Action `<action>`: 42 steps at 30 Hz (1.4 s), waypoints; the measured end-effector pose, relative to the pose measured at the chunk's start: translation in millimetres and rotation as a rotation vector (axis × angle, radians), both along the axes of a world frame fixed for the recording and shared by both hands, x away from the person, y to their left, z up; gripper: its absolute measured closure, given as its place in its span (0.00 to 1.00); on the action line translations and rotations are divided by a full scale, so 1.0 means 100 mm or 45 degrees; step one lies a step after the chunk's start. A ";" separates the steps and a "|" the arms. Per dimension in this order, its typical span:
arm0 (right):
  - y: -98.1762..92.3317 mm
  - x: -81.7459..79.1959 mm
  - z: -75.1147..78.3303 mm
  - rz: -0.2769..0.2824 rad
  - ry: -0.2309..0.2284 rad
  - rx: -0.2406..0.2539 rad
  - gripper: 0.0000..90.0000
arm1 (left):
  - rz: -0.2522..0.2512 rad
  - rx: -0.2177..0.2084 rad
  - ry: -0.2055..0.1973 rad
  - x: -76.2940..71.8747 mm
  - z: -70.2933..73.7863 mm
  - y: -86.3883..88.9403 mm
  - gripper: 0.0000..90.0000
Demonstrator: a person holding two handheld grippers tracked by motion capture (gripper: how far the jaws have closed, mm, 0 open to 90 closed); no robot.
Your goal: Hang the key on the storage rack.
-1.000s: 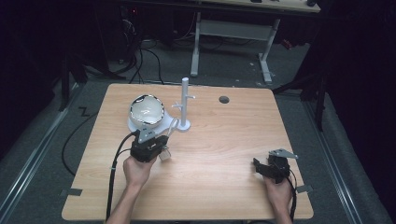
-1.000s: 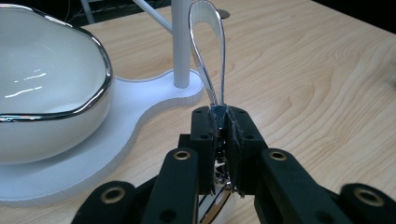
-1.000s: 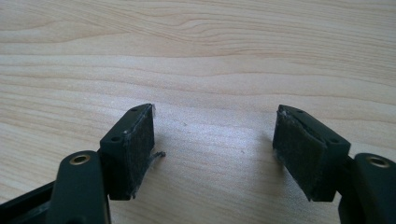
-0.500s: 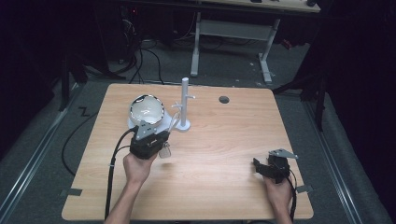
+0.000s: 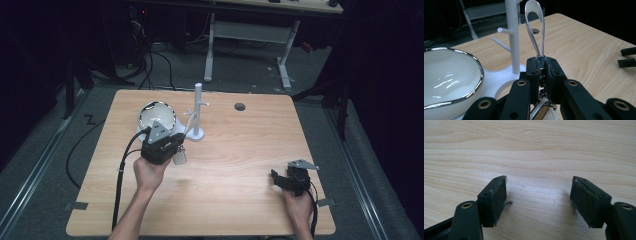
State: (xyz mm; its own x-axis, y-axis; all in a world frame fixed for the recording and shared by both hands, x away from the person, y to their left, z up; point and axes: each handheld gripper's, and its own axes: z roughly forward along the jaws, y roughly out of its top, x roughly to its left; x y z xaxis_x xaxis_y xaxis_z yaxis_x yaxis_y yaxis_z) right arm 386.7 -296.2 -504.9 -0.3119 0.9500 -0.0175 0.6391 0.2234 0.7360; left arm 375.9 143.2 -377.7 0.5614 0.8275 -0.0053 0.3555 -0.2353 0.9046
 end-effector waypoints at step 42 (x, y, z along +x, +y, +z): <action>0.01 -0.01 0.00 0.010 0.003 0.000 0.32 | 0.001 0.155 -0.017 0.40 0.13 -0.42 0.91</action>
State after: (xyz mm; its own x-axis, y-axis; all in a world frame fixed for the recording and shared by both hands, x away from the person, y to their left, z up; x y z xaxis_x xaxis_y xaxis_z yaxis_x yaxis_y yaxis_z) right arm 386.2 -295.5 -504.9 -0.3192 0.9476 -0.0166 0.6389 0.2281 0.7347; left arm 416.0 101.0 -364.4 0.5600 0.8221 0.1030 0.3438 -0.3437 0.8739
